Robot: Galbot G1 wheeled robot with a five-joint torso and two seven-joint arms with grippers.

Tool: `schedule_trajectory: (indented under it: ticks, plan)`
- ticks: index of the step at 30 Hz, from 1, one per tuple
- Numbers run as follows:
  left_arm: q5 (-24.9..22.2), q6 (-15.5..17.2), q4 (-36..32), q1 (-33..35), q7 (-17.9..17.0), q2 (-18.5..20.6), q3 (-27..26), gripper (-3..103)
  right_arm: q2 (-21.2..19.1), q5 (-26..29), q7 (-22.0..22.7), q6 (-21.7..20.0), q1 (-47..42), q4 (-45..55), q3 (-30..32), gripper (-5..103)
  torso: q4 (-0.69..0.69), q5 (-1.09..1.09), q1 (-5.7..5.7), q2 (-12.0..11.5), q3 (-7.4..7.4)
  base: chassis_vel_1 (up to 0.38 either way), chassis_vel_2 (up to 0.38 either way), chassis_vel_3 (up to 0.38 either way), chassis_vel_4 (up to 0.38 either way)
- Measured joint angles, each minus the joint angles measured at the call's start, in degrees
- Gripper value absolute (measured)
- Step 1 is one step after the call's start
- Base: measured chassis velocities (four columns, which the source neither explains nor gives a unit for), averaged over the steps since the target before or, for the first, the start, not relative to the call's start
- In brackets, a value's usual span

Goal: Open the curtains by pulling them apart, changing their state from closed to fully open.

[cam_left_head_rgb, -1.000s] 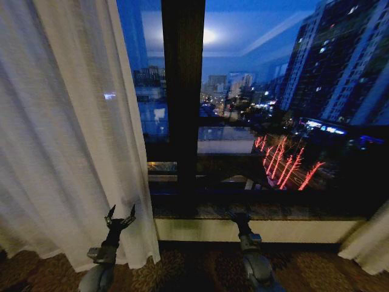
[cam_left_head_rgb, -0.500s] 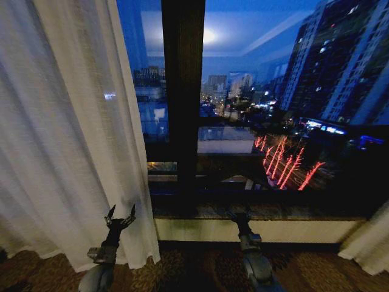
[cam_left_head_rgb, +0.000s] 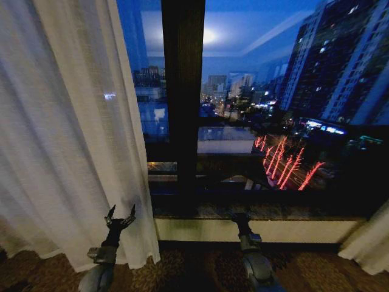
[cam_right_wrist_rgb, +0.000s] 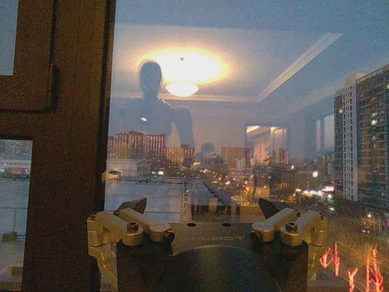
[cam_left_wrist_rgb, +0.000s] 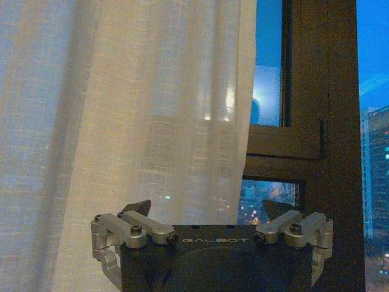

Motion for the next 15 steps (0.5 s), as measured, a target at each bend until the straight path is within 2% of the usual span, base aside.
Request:
schedule_trajectory:
  ticks: [4, 7, 12, 13, 15]
  plan:
    - [0.02, 0.04, 0.0, -0.02, 0.0, 0.0, 0.01, 100, 0.0, 0.0, 0.0, 0.0, 0.0, 0.0, 0.0, 100, 0.0, 0.0, 0.0, 0.0, 0.0, 0.0, 0.0, 0.0, 0.0]
    - [0.46, 1.24, 0.07, -0.49, -0.55, -0.04, 0.42, 100, 0.0, 0.0, 0.0, 0.0, 0.0, 0.0, 0.0, 100, 0.01, 0.01, 0.0, 0.0, 0.0, 0.0, 0.0, 0.0, 0.0]
    - [3.85, 10.28, 0.98, -3.8, -4.75, -0.62, 3.86, 100, 0.0, 0.0, 0.0, 0.0, 0.0, 0.0, 0.0, 100, 0.0, 0.0, 0.0, 0.0, 0.0, 0.0, 0.0, 0.0, 0.0]
    - [3.85, 10.28, 0.98, -3.8, -4.75, -0.62, 3.86, 100, 0.0, 0.0, 0.0, 0.0, 0.0, 0.0, 0.0, 100, 0.0, 0.0, 0.0, 0.0, 0.0, 0.0, 0.0, 0.0, 0.0]
    - [5.31, 14.06, 1.36, -5.15, -6.51, -0.86, 5.26, 100, 0.0, 0.0, 0.0, 0.0, 0.0, 0.0, 0.0, 100, 0.0, 0.0, 0.0, 0.0, 0.0, 0.0, 0.0, 0.0, 0.0]
